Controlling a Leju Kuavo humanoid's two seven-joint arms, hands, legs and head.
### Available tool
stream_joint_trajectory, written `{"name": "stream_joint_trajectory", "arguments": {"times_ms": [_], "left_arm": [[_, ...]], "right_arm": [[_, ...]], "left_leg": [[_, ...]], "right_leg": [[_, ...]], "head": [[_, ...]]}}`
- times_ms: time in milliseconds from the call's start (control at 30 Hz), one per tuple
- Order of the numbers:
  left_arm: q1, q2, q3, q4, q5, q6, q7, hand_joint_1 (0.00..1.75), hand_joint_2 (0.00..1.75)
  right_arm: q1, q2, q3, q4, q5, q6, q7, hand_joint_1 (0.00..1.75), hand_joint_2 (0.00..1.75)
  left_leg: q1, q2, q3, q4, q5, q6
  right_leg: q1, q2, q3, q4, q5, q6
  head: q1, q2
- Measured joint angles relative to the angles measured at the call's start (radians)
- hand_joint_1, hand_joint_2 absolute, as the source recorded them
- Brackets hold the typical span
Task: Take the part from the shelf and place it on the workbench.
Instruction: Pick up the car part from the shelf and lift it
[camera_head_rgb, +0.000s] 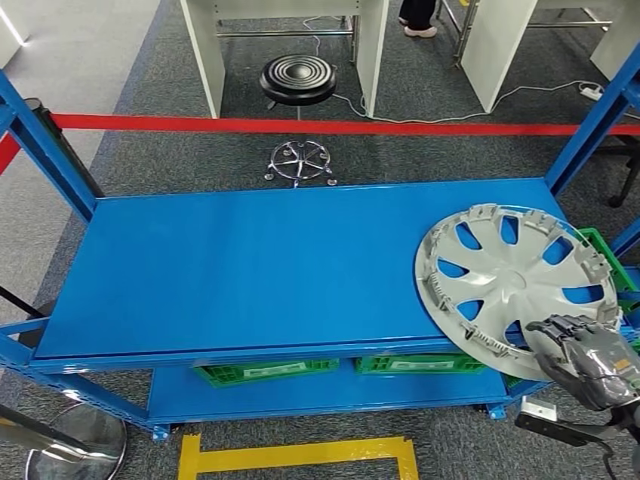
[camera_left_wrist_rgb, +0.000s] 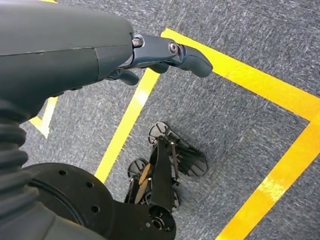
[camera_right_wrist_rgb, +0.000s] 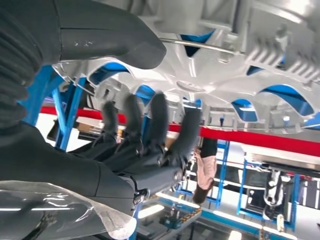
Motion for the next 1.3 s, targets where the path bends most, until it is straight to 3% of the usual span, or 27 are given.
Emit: {"name": "stream_joint_trajectory", "arguments": {"times_ms": [133,267,800,933,1300], "left_arm": [[0.000,0.000,0.000,0.000,-0.002,0.000,0.000,0.00,1.75],[0.000,0.000,0.000,0.000,-0.003,-0.002,-0.004,0.00,1.75],[-0.001,0.001,0.000,0.000,-0.018,-0.015,-0.006,0.00,1.75],[-0.001,0.001,0.000,0.000,-0.022,-0.018,-0.006,0.00,1.75],[-0.003,0.001,0.001,0.000,-0.030,-0.016,-0.005,0.00,1.75]], "right_arm": [[0.005,0.009,-0.008,0.008,0.000,-0.007,-0.003,0.00,1.75],[0.015,0.020,-0.016,0.010,0.002,-0.021,-0.011,0.00,0.00],[0.036,0.101,0.000,-0.057,-0.010,-0.072,-0.044,0.00,0.00],[0.026,0.112,0.021,-0.044,0.008,-0.055,-0.031,0.00,1.75],[0.001,0.112,0.055,0.042,0.001,0.023,0.033,0.00,1.75]], "left_leg": [[0.000,0.000,0.000,0.000,0.000,0.000],[0.000,0.000,0.000,0.000,0.000,0.000],[0.000,0.000,0.000,0.000,0.000,0.000],[0.000,0.000,0.000,0.000,0.000,0.000],[0.000,0.000,0.000,0.000,0.000,0.000]], "right_leg": [[0.000,0.000,0.000,0.000,0.000,0.000],[0.000,0.000,0.000,0.000,0.000,0.000],[0.000,0.000,0.000,0.000,0.000,0.000],[0.000,0.000,0.000,0.000,0.000,0.000],[0.000,0.000,0.000,0.000,0.000,0.000]], "head": [[0.000,0.000],[0.000,0.000],[0.000,0.000],[0.000,0.000],[0.000,0.000]]}}
